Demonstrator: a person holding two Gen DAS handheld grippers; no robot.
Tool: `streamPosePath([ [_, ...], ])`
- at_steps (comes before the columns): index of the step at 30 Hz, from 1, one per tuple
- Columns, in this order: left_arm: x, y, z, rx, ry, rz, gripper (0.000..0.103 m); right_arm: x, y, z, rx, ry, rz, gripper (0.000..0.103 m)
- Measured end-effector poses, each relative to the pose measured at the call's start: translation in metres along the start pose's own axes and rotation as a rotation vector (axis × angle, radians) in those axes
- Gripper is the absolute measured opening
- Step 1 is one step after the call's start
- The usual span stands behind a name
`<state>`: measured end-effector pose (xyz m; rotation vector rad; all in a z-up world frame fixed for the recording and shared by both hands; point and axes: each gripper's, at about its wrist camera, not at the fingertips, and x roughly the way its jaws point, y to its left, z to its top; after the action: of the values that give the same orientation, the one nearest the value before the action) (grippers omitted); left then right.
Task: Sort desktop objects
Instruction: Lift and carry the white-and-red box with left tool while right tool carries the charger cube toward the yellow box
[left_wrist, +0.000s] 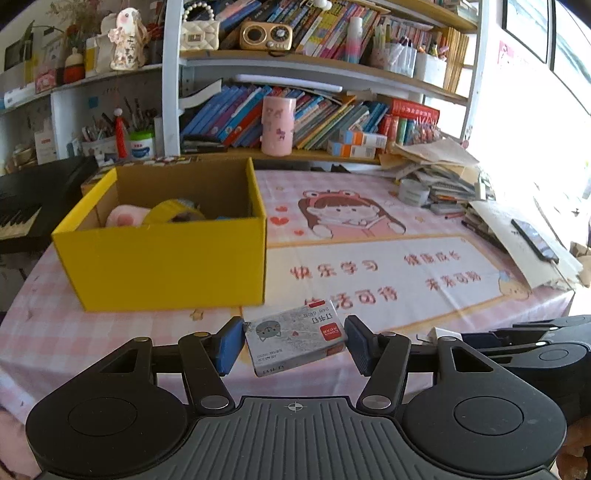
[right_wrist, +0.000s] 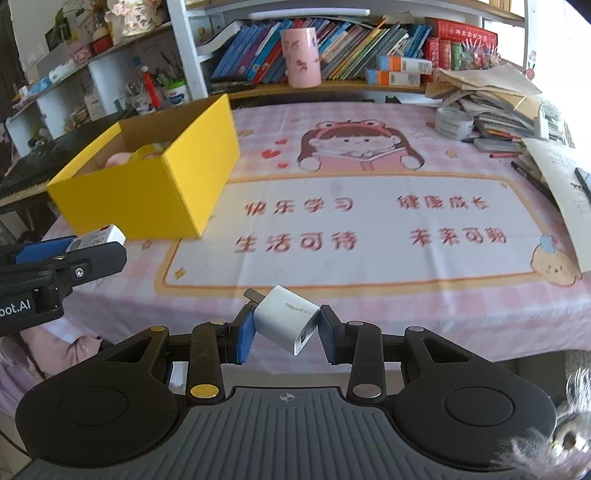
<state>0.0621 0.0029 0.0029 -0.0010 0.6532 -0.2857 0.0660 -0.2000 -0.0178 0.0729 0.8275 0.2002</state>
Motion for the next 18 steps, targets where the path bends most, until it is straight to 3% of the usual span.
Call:
streamPosePath([
  [18,-0.036,0.036,-0.021,-0.088,-0.027,0.066,0.058,-0.006,0.051,-0.013,-0.117,0.025,0.062,0.034],
])
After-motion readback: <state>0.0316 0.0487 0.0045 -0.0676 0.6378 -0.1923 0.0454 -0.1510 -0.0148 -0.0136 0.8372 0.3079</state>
